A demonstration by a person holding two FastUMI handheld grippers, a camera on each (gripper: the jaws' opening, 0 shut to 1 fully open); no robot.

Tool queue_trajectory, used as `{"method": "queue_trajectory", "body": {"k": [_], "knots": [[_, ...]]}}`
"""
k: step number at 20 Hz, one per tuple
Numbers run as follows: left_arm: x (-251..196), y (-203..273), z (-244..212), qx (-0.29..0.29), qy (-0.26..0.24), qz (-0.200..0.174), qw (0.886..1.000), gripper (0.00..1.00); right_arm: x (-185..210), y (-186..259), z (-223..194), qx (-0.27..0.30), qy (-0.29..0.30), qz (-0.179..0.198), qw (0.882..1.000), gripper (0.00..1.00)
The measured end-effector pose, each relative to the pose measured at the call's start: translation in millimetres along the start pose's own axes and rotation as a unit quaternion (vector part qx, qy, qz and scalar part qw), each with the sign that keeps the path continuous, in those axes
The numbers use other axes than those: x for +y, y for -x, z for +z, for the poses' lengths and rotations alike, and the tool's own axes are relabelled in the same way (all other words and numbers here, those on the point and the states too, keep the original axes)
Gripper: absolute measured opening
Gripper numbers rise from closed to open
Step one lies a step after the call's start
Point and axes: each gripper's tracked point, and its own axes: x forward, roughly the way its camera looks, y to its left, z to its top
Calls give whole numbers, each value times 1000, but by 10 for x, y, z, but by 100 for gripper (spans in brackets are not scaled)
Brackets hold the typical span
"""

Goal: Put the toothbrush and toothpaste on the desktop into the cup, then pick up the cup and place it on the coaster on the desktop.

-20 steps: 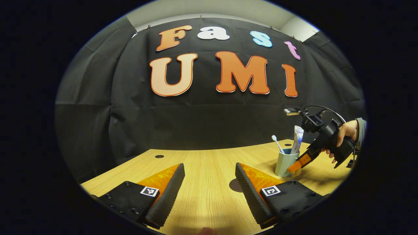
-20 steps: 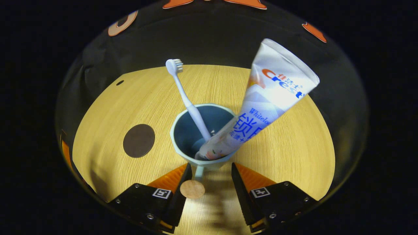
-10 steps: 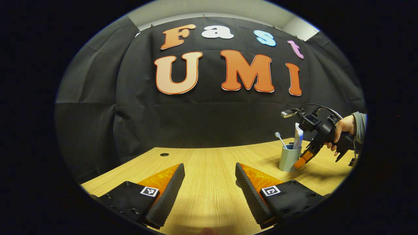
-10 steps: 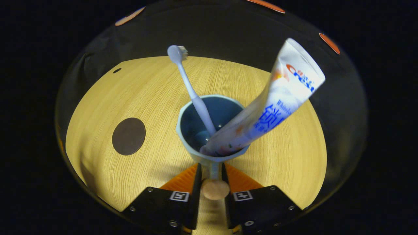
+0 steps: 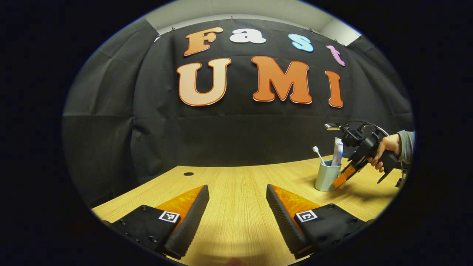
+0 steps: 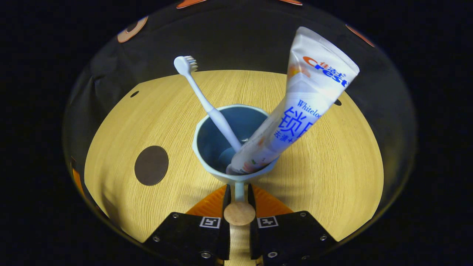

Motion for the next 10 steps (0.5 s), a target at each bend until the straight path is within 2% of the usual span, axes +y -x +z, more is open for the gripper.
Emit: {"method": "queue_trajectory", "body": {"k": [2, 10], "knots": [[9, 10, -2, 1, -1, 3, 1000, 100, 11, -2, 6, -4, 0, 6, 1000, 22], [-13, 58, -49, 1, 2, -1, 1000, 98, -47, -60, 56, -45, 31, 20, 998, 22]]}}
